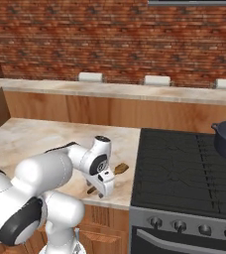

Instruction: Put the lime and broccoli in the pot. Retrieve the spatula and lightly stir the vegetables in the pot.

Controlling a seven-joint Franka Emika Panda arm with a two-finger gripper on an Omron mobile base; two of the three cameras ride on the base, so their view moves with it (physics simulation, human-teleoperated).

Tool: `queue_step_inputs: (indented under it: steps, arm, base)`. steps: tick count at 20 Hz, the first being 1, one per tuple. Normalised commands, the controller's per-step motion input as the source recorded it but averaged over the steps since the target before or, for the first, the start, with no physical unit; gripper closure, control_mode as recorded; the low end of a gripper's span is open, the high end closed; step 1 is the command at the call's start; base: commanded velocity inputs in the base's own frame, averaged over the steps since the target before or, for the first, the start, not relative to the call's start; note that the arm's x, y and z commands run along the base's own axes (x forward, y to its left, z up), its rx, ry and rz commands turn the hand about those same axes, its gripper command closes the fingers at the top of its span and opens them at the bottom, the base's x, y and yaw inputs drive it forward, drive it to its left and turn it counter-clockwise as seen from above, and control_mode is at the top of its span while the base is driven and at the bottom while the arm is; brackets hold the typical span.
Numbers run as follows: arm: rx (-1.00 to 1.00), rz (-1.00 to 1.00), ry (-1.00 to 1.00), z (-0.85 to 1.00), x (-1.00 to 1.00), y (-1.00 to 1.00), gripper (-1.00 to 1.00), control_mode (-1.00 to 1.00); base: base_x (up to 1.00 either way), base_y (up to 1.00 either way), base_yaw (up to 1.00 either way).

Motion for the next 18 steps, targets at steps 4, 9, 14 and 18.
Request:
queue_step_inputs:
  steps: [4, 9, 14, 18]
  arm:
    - [-0.01, 0.0, 0.0, -0.06, 0.18, 0.16, -1.0, -1.0]
    - [-0.03, 0.0, 0.0, -0.06, 0.28, 0.15, -1.0, -1.0]
    - [-0.02, 0.0, 0.0, -0.23, 0.29, 0.07, -1.0, -1.0]
    - [0.0, 0.0, 0.01, -0.27, 0.0, 0.0, -1.0, -1.0]
  base:
    - [0.0, 0.0, 0.0]
    - [0.0, 0.0, 0.0]
    - [0.0, 0.0, 0.0]
    - [0.0, 0.0, 0.0]
